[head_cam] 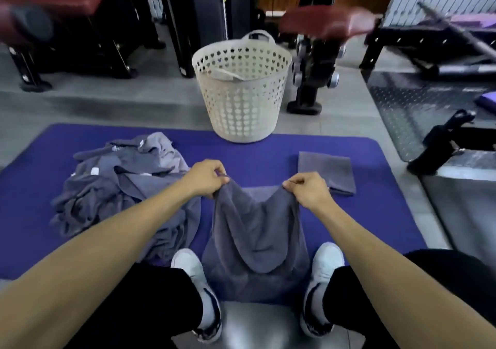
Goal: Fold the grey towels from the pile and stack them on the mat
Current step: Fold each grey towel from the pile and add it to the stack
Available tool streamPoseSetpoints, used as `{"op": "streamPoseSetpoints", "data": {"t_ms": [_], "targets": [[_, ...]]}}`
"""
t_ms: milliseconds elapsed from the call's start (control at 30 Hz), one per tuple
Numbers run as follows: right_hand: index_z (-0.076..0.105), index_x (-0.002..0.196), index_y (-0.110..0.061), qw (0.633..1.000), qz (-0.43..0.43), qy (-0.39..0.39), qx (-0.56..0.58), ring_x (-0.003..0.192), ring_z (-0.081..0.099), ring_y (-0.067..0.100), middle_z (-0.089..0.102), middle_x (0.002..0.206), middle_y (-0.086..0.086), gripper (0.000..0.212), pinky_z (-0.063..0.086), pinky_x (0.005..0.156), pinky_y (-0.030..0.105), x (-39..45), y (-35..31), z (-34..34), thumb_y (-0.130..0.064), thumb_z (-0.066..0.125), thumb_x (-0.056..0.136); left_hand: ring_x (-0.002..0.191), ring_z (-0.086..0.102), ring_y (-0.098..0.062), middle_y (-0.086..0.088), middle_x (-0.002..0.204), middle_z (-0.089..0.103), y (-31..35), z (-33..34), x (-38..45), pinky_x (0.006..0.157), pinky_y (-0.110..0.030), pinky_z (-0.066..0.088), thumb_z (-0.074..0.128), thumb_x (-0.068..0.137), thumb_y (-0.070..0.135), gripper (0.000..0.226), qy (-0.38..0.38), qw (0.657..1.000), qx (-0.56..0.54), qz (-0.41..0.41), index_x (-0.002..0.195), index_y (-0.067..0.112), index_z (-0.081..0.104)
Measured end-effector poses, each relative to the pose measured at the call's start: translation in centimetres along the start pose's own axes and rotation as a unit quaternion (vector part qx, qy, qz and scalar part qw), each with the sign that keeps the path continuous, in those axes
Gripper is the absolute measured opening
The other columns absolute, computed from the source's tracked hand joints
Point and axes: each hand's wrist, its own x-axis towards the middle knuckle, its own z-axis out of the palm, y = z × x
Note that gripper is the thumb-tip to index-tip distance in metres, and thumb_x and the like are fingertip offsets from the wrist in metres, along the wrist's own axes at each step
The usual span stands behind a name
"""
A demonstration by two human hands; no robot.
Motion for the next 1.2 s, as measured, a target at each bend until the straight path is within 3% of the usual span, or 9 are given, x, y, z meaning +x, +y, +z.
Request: {"op": "streamPoseSetpoints", "data": {"t_ms": [167, 333, 400, 500, 633, 833, 1000, 1100, 1200], "targets": [[0.068, 0.067, -0.012, 0.996, 0.055, -0.064, -0.024, 0.061, 0.056, 0.009, 0.061, 0.060, -0.006, 0.021, 0.050, 0.073, 0.028, 5.4, 4.3, 4.6, -0.012, 0.071, 0.088, 0.057, 0.064, -0.024, -0.006, 0.057, 0.061, -4.9, 5.0, 6.0, 0.059, -0.036, 0.058, 0.064, 0.094, 0.017, 0.018, -0.072, 0.996, 0.005, -0.054, 0.077, 0.016, 0.055], [0.072, 0.076, -0.016, 0.995, 0.023, -0.081, -0.059, 0.064, 0.053, 0.000, 0.060, 0.069, -0.013, 0.016, 0.036, 0.058, 0.005, 10.1, 7.7, 8.7, -0.015, 0.067, 0.091, 0.062, 0.054, -0.013, 0.004, 0.061, 0.059, -9.8, 8.5, 12.2, 0.057, -0.013, 0.039, 0.072, 0.088, 0.018, 0.012, -0.106, 0.992, 0.050, -0.049, 0.081, 0.017, 0.063], [0.066, 0.068, -0.018, 0.991, 0.010, -0.113, -0.070, 0.064, 0.056, 0.003, 0.061, 0.065, -0.013, 0.026, 0.041, 0.060, 0.009, 12.3, 8.5, 10.4, -0.017, 0.065, 0.094, 0.069, 0.057, -0.013, -0.001, 0.072, 0.066, -11.9, 9.4, 14.8, 0.062, -0.015, 0.039, 0.075, 0.086, 0.019, 0.007, -0.114, 0.990, 0.067, -0.050, 0.084, 0.014, 0.069], [0.074, 0.083, -0.009, 0.984, -0.009, -0.157, -0.080, 0.081, 0.066, 0.017, 0.073, 0.082, 0.002, 0.016, 0.054, 0.076, 0.029, 16.1, 9.0, 12.7, -0.018, 0.066, 0.093, 0.071, 0.058, -0.009, -0.001, 0.081, 0.069, -14.7, 10.6, 18.1, 0.063, -0.015, 0.040, 0.074, 0.087, 0.023, 0.007, -0.127, 0.987, 0.072, -0.071, 0.087, 0.017, 0.071], [0.075, 0.093, -0.012, 0.965, -0.042, -0.224, -0.134, 0.080, 0.064, 0.011, 0.073, 0.087, -0.001, 0.015, 0.050, 0.079, 0.028, 20.2, 10.1, 14.5, -0.020, 0.063, 0.095, 0.085, 0.062, -0.010, 0.007, 0.087, 0.069, -18.0, 12.8, 21.8, 0.078, -0.022, 0.044, 0.071, 0.089, 0.028, 0.005, -0.159, 0.980, 0.089, -0.082, 0.088, 0.023, 0.071], [0.072, 0.097, -0.019, 0.968, -0.105, -0.175, -0.148, 0.086, 0.059, 0.013, 0.068, 0.095, -0.004, 0.012, 0.047, 0.085, 0.028, 23.9, 13.8, 17.4, -0.024, 0.061, 0.096, 0.089, 0.061, -0.013, 0.006, 0.105, 0.060, -20.8, 15.4, 26.3, 0.084, -0.024, 0.044, 0.070, 0.090, 0.029, 0.033, -0.123, 0.992, 0.033, -0.021, 0.122, 0.030, 0.065], [0.072, 0.091, -0.021, 0.979, -0.138, -0.137, -0.063, 0.081, 0.053, -0.003, 0.060, 0.089, -0.017, 0.007, 0.037, 0.076, 0.006, 24.7, 15.5, 21.7, -0.019, 0.065, 0.093, 0.094, 0.059, -0.013, 0.000, 0.104, 0.058, -21.6, 16.5, 27.8, 0.092, -0.033, 0.049, 0.073, 0.088, 0.023, 0.004, -0.161, 0.986, 0.048, 0.018, 0.090, 0.026, 0.074], [0.071, 0.095, -0.017, 0.973, -0.160, -0.158, -0.042, 0.105, 0.049, 0.000, 0.063, 0.108, -0.013, 0.007, 0.030, 0.090, 0.003, 24.9, 16.0, 23.9, -0.016, 0.064, 0.094, 0.089, 0.063, -0.015, -0.002, 0.101, 0.062, -21.8, 16.3, 27.6, 0.090, -0.033, 0.050, 0.075, 0.086, 0.029, 0.018, -0.131, 0.991, -0.019, -0.027, 0.071, 0.023, 0.068], [0.069, 0.099, -0.019, 0.965, -0.161, -0.193, -0.071, 0.114, 0.049, 0.011, 0.067, 0.110, -0.010, 0.009, 0.033, 0.101, 0.020, 25.6, 16.0, 24.8, -0.020, 0.060, 0.096, 0.093, 0.067, -0.018, -0.003, 0.095, 0.071, -22.1, 15.4, 27.3, 0.094, -0.037, 0.051, 0.079, 0.081, 0.035, 0.024, -0.130, 0.985, -0.103, -0.048, 0.065, 0.022, 0.067]]}}
